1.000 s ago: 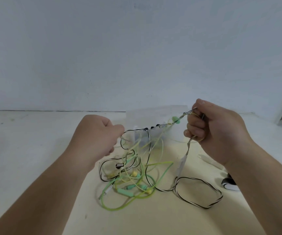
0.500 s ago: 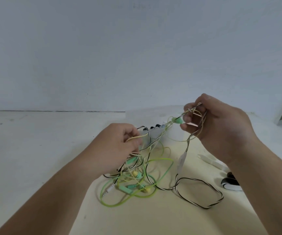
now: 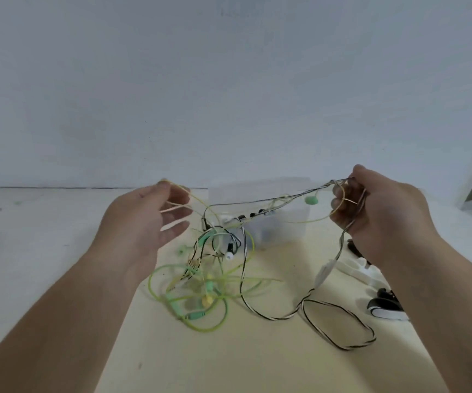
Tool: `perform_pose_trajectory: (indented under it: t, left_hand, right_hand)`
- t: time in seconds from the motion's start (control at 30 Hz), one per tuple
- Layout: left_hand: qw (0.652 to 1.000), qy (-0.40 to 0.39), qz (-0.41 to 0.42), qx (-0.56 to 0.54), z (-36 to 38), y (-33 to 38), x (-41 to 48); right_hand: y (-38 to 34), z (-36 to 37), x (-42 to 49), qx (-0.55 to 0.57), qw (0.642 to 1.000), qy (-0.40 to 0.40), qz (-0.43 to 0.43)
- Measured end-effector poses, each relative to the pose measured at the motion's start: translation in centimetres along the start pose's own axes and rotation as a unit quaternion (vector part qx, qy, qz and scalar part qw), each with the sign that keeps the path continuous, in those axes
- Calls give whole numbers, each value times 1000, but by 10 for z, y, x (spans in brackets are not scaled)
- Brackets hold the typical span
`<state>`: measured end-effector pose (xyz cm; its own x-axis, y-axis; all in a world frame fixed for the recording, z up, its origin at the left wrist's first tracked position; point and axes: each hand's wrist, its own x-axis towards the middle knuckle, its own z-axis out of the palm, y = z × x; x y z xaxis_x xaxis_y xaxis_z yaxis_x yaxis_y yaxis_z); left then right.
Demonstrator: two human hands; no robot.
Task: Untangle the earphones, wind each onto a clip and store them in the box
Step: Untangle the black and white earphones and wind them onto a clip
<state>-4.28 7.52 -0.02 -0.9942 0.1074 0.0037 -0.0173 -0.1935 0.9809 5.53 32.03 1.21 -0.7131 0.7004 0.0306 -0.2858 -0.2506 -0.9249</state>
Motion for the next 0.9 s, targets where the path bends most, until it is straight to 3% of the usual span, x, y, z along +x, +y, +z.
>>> perform_pose_trajectory:
  t: [0.1, 0.2, 0.3, 0.4, 0.47, 0.57, 0.63, 0.73, 0.9]
  left_hand:
    - [989, 19, -47, -142, -5, 6, 2]
    - [984, 51, -76, -151, -12, 9, 2]
    - [992, 124, -21, 30, -18, 11, 4]
    - [943, 178, 82, 270, -17, 9, 3]
    - [909, 173, 110, 363, -13, 6, -2]
    - [869, 93, 263, 410, -3, -2, -11]
    - [867, -17, 333, 371, 10, -7, -21]
    - [885, -131, 312, 318, 25, -16, -31]
    - [902, -188, 256, 291, 28, -23, -29]
  right_hand:
    - [-1, -2, 1, 15, 1000, 15, 4]
    - [-1, -2, 2, 79, 997, 5, 13]
    - [-3, -2, 2, 93, 996, -9, 6]
    - [-4, 2, -4, 76, 994, -79, 0]
    - [-3, 8, -13, 62, 988, -143, 10]
    - [-1, 16, -26, 43, 974, -219, 29]
    - [1, 19, -32, 41, 963, -264, 36]
    - [3, 19, -33, 37, 949, -312, 41]
    - [5, 18, -33, 48, 932, -356, 46]
